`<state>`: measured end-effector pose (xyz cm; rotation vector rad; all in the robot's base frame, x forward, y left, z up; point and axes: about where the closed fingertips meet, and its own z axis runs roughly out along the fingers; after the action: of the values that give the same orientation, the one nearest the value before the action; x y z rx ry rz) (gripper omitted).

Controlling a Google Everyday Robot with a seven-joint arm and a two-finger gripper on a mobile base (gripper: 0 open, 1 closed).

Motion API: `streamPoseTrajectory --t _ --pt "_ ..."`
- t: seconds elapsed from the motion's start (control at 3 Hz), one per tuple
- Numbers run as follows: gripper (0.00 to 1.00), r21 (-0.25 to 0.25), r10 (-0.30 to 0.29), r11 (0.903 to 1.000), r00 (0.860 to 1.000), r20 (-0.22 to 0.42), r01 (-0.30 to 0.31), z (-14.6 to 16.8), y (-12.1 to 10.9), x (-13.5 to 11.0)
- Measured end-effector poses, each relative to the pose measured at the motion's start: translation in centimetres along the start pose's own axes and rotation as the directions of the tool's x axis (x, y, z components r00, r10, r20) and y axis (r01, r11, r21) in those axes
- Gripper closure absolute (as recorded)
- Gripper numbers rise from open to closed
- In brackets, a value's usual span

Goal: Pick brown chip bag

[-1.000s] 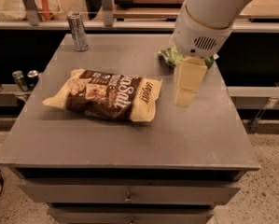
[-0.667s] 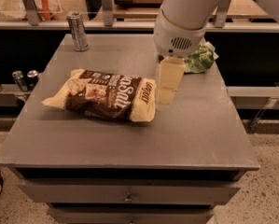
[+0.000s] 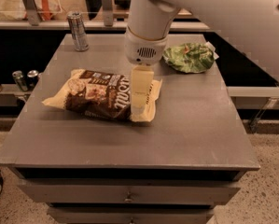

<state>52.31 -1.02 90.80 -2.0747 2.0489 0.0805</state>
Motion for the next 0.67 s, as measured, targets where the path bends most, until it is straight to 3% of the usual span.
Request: streamPoseTrajectory --t 0.67 --pt "0.00 -0.048 -0.037 0.9982 0.999 -0.016 0.036 4.0 -1.3 -3.7"
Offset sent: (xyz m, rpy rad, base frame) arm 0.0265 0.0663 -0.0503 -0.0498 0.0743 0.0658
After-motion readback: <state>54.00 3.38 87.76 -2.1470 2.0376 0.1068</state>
